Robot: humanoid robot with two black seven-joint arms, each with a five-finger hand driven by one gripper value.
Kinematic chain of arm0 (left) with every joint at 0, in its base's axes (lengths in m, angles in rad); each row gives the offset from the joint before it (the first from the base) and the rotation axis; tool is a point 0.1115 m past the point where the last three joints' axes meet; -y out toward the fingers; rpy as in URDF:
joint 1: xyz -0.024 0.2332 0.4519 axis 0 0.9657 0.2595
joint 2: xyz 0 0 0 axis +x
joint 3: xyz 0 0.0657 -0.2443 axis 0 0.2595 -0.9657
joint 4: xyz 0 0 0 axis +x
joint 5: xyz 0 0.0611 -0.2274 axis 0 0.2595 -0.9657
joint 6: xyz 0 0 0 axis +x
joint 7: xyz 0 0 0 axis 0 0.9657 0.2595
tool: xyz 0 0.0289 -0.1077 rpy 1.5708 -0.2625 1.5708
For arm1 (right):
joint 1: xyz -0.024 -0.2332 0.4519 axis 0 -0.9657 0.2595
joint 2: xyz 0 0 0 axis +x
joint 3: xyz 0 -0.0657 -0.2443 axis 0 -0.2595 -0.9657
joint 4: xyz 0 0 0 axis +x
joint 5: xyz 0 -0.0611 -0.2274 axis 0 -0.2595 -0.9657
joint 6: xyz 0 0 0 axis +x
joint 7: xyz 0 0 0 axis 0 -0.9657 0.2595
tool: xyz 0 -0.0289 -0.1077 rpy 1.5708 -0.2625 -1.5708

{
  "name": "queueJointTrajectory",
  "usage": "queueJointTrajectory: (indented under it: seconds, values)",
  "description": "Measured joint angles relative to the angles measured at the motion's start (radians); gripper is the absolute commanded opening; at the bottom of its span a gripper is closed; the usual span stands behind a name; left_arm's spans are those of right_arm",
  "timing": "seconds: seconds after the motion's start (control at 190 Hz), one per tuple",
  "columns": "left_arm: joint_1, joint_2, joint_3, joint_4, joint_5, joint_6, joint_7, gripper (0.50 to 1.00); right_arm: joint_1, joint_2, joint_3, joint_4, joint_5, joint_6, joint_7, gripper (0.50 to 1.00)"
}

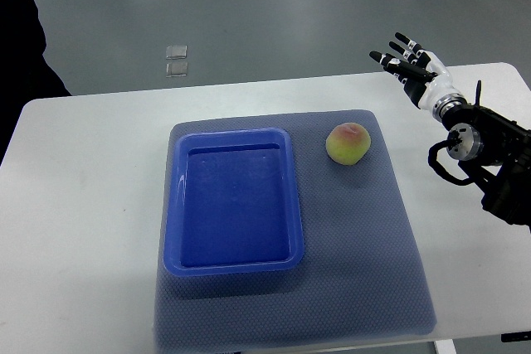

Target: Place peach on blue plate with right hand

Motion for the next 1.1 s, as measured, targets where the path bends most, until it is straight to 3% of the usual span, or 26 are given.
queueJointTrajectory:
  seconds: [1.1]
  values:
    - [-0.004,0.000,-0.001,0.000,0.001,0.000,0.001,1.000,0.003,0.001,-0.014,-0.001,-0.012,0.003,0.000,0.928]
